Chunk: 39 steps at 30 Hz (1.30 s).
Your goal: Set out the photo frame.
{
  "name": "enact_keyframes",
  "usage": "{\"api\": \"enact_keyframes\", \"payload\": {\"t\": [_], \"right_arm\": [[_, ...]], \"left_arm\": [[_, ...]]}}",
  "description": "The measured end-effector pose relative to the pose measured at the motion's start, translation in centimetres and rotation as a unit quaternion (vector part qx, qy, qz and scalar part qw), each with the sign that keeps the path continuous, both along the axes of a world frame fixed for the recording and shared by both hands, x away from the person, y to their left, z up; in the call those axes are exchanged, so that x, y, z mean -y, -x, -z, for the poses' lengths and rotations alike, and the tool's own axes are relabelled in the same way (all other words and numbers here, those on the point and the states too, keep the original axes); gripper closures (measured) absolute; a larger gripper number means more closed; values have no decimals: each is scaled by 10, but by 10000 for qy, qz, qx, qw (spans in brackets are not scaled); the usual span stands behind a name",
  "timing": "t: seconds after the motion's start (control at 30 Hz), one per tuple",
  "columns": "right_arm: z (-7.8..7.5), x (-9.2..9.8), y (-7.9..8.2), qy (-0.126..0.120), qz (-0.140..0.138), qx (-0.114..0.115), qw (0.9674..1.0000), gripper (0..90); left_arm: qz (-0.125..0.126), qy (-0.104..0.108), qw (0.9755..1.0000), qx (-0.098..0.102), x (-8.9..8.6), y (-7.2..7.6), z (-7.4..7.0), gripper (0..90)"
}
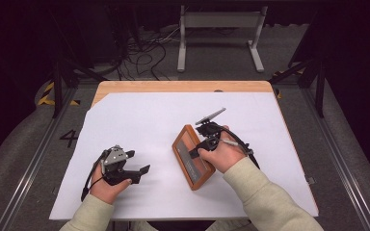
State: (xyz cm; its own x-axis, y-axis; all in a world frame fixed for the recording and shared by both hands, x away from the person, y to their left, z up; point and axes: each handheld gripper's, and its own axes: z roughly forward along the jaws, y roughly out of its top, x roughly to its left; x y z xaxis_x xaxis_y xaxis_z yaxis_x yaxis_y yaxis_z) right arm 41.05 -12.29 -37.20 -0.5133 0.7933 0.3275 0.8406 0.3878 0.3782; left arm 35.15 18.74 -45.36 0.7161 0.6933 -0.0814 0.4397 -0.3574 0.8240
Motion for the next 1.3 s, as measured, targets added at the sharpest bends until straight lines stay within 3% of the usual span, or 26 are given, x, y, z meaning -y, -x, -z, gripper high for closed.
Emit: {"api": "enact_keyframes", "payload": {"t": [0.23, 0.43, 0.53, 0.67, 0.77, 0.87, 1.03, 1.13, 1.17, 1.2, 1.23, 1.27, 1.3], "right_arm": [[-3, -8, 2, 152, -141, 206, 9996, 730], [-17, -4, 3, 177, -305, 325, 9988, 731], [-24, -3, 4, 184, -500, 438, 9976, 731], [-35, -2, 4, 275, -950, 709, 9926, 731], [-43, -1, 4, 357, -1306, 902, 9867, 731], [-53, 2, 3, 393, -1752, 1048, 9781, 732], [-68, 4, 4, 533, -2422, 1312, 9598, 733], [-72, 5, 3, 615, -2674, 1417, 9511, 733], [-73, 5, 2, 658, -2830, 1454, 9458, 733], [-73, 5, 2, 658, -2830, 1454, 9458, 733], [-74, 5, 1, 683, -3035, 1508, 9384, 733], [-74, 5, 1, 683, -3035, 1508, 9384, 733], [-74, 6, 1, 678, -3119, 1517, 9354, 732]], "left_arm": [[-23, 23, 10000, 27, -2, 0, -1, 187], [-50, 17, 10000, 53, -3, 0, -1, 187], [-34, 22, 10000, 28, -2, 0, -1, 187], [-8, 11, 10000, 52, -1, 0, -2, 187], [-3, 10, 10000, 43, -1, 0, -2, 187], [2, 13, 10000, 38, -1, -1, -1, 187], [16, -8, 10000, 45, 0, -1, -1, 187], [23, -35, 10000, 68, 0, -1, -1, 187], [19, -23, 10000, 56, 0, -1, -1, 187], [19, -23, 10000, 56, 0, -1, -1, 187], [-4, -4, 10000, 36, 0, -1, -1, 187], [-4, -4, 10000, 36, 0, -1, -1, 187], [1, -12, 10000, 38, 0, -1, -1, 187]]}}
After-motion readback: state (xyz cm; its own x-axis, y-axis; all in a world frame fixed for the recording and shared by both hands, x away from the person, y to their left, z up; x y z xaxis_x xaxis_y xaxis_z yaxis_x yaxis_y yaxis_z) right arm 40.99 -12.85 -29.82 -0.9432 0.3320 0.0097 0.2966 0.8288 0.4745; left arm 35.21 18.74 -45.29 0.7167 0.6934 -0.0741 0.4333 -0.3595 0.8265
